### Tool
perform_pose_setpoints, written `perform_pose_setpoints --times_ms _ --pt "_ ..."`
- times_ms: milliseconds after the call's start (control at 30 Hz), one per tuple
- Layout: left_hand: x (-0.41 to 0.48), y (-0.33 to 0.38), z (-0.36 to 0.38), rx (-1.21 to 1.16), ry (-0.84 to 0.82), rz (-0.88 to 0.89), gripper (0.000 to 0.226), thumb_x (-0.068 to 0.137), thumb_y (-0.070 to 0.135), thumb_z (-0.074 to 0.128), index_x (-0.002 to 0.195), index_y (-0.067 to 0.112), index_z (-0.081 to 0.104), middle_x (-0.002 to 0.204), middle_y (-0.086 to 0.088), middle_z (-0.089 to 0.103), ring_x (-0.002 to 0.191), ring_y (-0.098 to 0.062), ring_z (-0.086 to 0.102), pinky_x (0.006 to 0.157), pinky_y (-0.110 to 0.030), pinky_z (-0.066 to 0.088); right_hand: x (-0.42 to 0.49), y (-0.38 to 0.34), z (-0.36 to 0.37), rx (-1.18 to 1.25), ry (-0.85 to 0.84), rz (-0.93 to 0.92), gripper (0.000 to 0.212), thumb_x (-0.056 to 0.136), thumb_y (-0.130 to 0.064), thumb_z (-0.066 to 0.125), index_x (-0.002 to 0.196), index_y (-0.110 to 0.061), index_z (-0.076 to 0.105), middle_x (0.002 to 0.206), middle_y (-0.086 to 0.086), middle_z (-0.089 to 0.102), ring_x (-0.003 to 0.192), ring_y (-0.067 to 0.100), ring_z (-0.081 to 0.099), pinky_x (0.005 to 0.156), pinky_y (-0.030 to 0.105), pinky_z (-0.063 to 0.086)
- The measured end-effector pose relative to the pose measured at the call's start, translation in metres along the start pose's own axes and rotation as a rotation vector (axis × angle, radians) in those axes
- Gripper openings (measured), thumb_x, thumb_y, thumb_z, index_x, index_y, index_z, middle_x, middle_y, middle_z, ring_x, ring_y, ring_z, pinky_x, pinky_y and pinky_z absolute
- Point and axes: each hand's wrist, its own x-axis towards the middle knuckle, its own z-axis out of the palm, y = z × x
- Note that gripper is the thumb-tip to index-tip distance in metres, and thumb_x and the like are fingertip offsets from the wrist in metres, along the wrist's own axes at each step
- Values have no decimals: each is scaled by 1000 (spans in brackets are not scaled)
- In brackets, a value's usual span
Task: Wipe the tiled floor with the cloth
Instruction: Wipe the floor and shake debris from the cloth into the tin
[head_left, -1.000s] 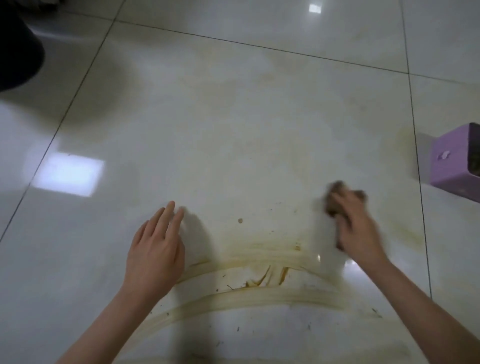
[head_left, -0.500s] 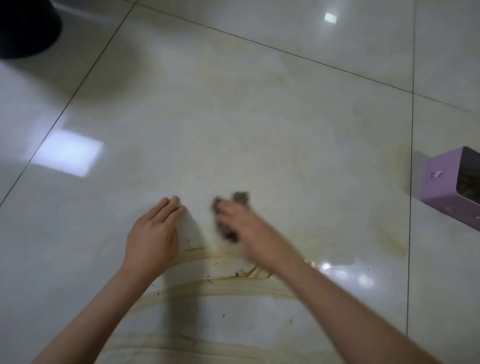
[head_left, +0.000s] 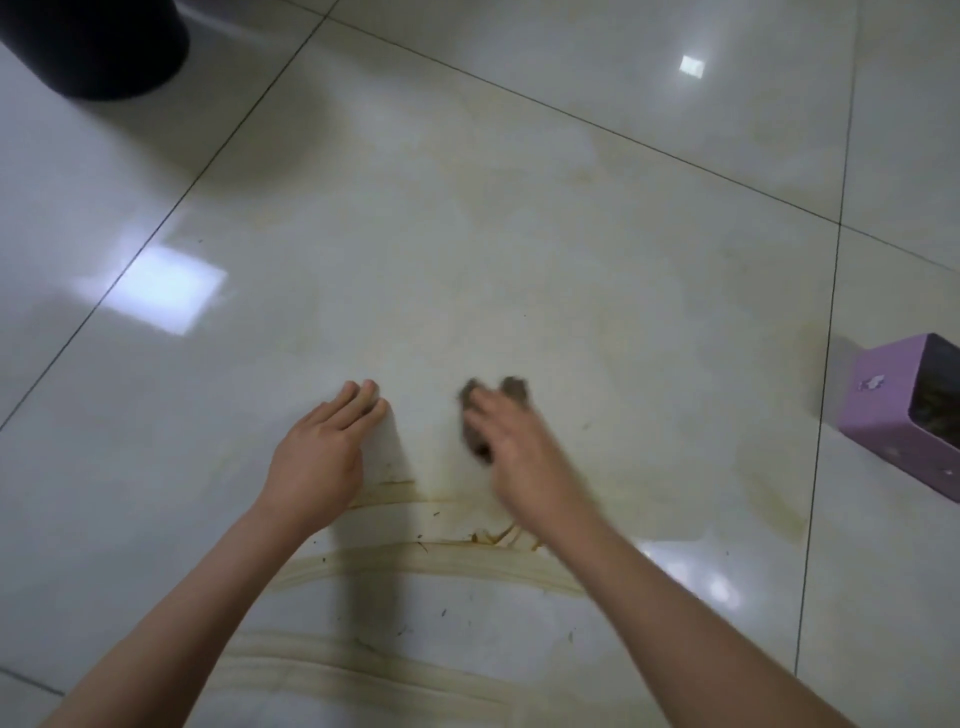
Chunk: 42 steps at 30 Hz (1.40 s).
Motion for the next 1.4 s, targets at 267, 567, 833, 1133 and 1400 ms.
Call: perform_pose_setpoints --times_ms 267,567,833,1133,1400 --pt "-1 7 -2 29 -34 -15 54 76 -17 55 127 -2 60 141 -17 50 131 -37 47 99 -48 46 -40 -35 18 -58 -119 -62 60 71 9 64 130 1 57 146 15 45 137 32 41 116 52 11" --pt "-2 6 1 63 -48 -38 55 83 -10 50 137 3 51 151 -10 38 141 -31 34 106 -43 39 -28 -33 18 -87 -88 39 58 86 4 47 143 2 39 157 14 25 148 28 18 117 37 -16" --pt "1 18 -4 193 -82 16 51 58 -14 75 107 -11 66 122 -27 61 111 -43 61 66 -45 57 3 34 -72 375 40 156 47 85 6 37 128 9 54 138 27 48 127 34 47 109 8 20" --pt "15 24 -14 377 -168 121 56 42 -3 86 94 -13 67 104 -30 65 89 -42 68 39 -36 49 77 158 -94 -80 163 473 45 97 -3 48 142 -3 44 156 19 26 145 32 23 117 34 17" --pt "19 28 -12 340 -174 69 49 47 -7 79 94 -14 66 107 -31 63 89 -45 66 43 -41 51 -77 31 -3 133 -163 -177 53 83 -2 43 133 -12 58 149 0 42 142 17 33 112 37 25"
